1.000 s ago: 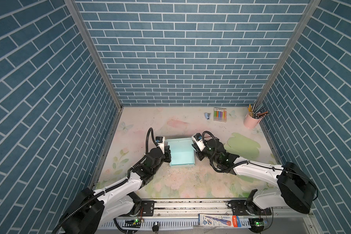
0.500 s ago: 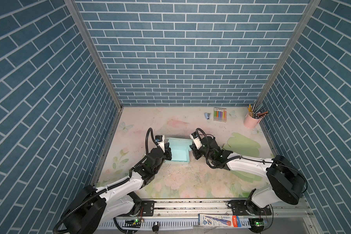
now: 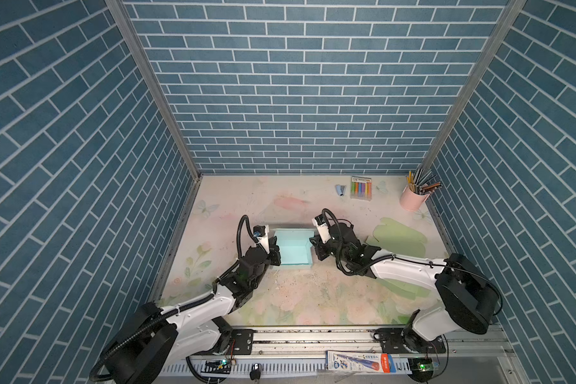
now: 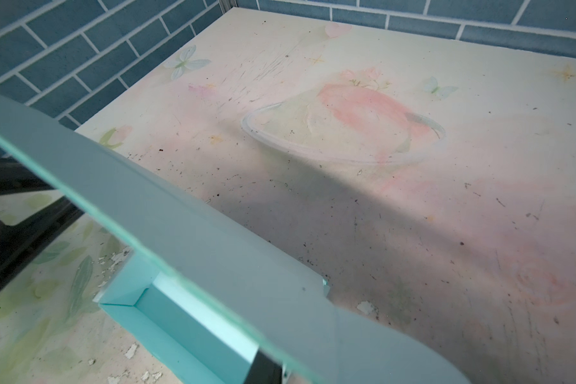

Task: Fold the paper box
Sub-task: 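Lower the lid onto the box top with both grippers pressing it down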

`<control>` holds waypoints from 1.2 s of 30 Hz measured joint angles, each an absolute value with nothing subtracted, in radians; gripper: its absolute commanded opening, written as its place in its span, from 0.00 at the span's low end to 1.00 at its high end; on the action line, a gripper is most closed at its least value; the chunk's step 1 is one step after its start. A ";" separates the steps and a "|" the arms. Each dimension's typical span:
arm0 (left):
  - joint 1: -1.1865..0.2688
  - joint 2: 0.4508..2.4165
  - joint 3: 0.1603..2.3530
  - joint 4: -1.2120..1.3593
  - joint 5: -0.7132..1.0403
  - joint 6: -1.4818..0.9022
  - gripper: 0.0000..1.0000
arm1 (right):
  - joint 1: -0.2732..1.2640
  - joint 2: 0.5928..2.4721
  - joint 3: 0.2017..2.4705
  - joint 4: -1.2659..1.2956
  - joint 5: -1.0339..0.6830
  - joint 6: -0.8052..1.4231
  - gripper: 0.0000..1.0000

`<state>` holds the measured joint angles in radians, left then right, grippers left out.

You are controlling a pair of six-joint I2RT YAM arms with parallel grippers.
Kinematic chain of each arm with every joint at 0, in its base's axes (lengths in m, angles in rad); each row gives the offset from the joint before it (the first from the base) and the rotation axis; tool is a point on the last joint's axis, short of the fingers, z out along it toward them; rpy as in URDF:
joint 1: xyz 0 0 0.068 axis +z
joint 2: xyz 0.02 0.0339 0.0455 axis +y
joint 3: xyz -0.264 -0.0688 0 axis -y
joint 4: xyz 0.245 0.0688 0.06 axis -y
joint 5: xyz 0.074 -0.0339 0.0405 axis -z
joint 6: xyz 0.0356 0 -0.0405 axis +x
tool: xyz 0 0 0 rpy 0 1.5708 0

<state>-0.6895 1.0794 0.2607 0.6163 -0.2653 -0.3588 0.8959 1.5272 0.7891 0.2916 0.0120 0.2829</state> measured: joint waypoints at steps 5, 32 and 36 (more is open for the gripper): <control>-0.690 1.064 0.202 0.668 -0.266 -0.360 0.02 | 0.896 1.539 0.789 0.318 -0.006 0.284 0.18; -0.748 1.066 0.067 0.842 -0.273 -0.387 0.03 | 0.924 1.525 0.717 0.406 0.023 0.282 0.17; -0.761 1.060 0.065 0.835 -0.298 -0.391 0.03 | 0.943 1.525 0.709 0.416 0.051 0.280 0.17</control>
<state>-0.7612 1.0595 0.0654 0.8352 -0.2977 -0.3908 0.9428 1.5246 0.7090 0.4160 0.0505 0.2802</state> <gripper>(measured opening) 0.048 0.174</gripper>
